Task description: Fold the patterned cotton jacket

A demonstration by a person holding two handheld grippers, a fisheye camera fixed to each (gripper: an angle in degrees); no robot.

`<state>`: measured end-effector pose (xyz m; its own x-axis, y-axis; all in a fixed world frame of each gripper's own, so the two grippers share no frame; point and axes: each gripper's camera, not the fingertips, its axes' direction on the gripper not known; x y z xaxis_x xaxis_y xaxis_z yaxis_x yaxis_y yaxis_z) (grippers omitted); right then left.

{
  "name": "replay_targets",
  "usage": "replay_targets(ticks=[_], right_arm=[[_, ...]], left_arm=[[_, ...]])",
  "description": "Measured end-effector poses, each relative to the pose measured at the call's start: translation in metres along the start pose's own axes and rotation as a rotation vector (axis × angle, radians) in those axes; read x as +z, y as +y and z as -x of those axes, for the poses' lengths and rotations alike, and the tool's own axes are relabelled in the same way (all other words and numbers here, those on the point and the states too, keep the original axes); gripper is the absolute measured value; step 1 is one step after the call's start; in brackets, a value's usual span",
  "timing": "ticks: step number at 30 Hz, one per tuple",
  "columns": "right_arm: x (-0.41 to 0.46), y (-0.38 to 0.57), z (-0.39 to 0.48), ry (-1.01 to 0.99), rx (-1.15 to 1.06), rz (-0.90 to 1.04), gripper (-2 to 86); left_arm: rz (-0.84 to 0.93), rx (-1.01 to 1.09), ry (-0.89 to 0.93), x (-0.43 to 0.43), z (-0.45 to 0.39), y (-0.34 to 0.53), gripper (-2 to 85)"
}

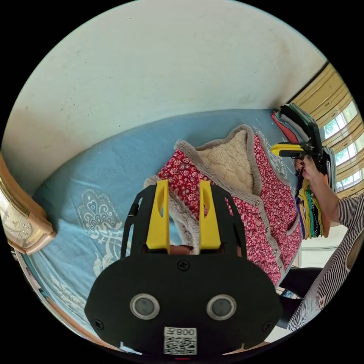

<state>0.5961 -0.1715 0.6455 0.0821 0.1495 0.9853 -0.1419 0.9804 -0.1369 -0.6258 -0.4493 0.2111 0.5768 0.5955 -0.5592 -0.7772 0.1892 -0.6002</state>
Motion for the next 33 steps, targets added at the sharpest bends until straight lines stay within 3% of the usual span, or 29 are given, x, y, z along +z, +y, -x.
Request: replay_targets(ticks=[5,10,16,28,33], right_arm=[[-0.011,-0.029,-0.007,0.133,-0.068,0.009,8.9],[-0.001,-0.056,-0.014,0.099,-0.116,0.099,10.8],[0.026,-0.072,-0.008,0.144,-0.191,0.248,12.2],[0.013,-0.044,0.021,0.124,-0.25,0.289,5.5],[-0.019,-0.017,0.038,0.093,-0.253,0.221,4.5]], left_arm=[[0.09,0.022,0.006,0.007,0.015,-0.034,13.0],[0.229,0.042,-0.041,0.02,0.018,-0.06,14.6],[0.209,0.075,-0.071,0.006,0.01,-0.056,13.9],[0.214,0.084,-0.093,-0.04,-0.03,-0.029,3.8],[0.149,0.09,-0.097,-0.083,-0.049,-0.002,2.2]])
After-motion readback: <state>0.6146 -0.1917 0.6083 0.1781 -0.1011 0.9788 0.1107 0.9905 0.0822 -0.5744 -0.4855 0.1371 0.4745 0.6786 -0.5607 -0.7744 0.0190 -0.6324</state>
